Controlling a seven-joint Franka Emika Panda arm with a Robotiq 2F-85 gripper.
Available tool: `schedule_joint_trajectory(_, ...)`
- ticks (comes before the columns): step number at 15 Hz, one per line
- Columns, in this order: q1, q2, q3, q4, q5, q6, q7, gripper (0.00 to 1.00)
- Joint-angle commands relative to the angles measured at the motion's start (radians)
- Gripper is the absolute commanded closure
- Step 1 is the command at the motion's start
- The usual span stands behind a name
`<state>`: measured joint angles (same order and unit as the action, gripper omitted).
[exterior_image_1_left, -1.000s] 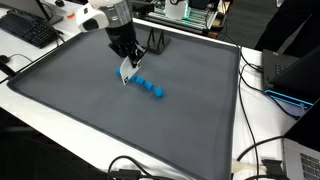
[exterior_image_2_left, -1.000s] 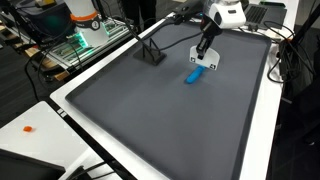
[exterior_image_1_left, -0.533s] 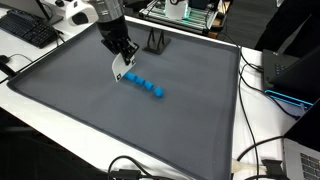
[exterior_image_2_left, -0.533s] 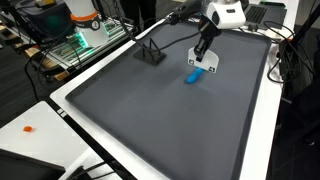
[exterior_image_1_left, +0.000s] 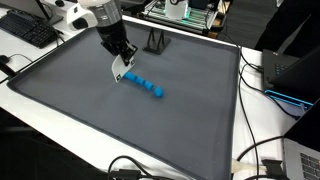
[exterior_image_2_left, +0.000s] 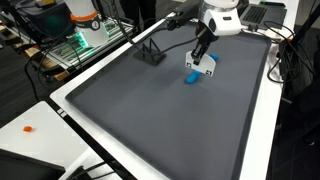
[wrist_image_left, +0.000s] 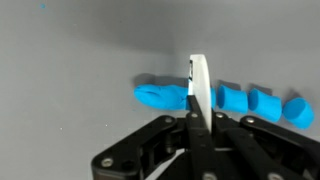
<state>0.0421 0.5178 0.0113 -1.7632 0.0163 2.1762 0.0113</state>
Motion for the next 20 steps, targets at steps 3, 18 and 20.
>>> schedule_joint_trajectory(3,-0.01,0.019,0.005,-0.012,-0.007,0.018,-0.024,0.99)
schedule_joint_trajectory(18,-0.01,0.059,0.008,-0.025,-0.003,0.063,-0.03,0.99)
schedule_joint_trajectory(20,-0.009,0.062,0.009,-0.028,-0.002,0.065,-0.029,0.99)
